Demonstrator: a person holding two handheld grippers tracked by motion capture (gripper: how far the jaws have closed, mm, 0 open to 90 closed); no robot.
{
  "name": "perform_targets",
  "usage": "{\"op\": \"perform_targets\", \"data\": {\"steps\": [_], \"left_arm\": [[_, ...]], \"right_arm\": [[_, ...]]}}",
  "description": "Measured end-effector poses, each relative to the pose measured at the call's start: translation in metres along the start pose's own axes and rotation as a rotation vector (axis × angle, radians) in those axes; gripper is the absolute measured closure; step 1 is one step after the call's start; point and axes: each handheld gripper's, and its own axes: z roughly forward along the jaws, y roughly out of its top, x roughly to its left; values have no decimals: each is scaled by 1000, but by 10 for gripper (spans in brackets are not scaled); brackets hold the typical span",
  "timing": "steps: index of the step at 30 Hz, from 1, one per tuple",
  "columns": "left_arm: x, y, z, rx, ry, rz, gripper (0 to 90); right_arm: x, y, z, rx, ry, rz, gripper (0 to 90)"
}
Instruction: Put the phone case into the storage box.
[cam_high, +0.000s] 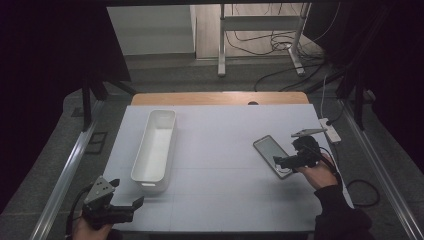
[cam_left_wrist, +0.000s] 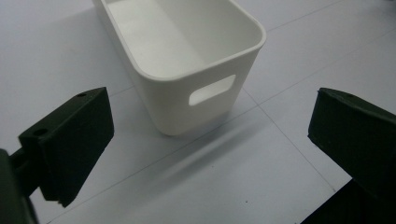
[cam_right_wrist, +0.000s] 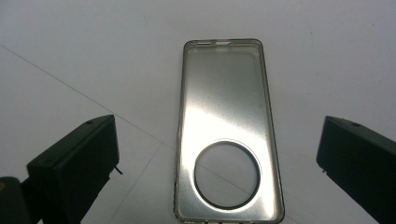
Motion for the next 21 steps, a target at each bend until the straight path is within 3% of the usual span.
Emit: {"op": "perform_targets", "data": {"steps": [11, 18, 21], "left_arm": [[0, 0, 0, 1, -1, 3, 12], [0, 0, 0, 2, -2, 4, 13], [0, 0, 0, 2, -2, 3, 13]], "right_arm": [[-2, 9, 12, 36, -13, 3, 0], [-3, 17, 19, 62, 18, 39, 3], [-3, 20, 21, 63, 16, 32, 59]]}}
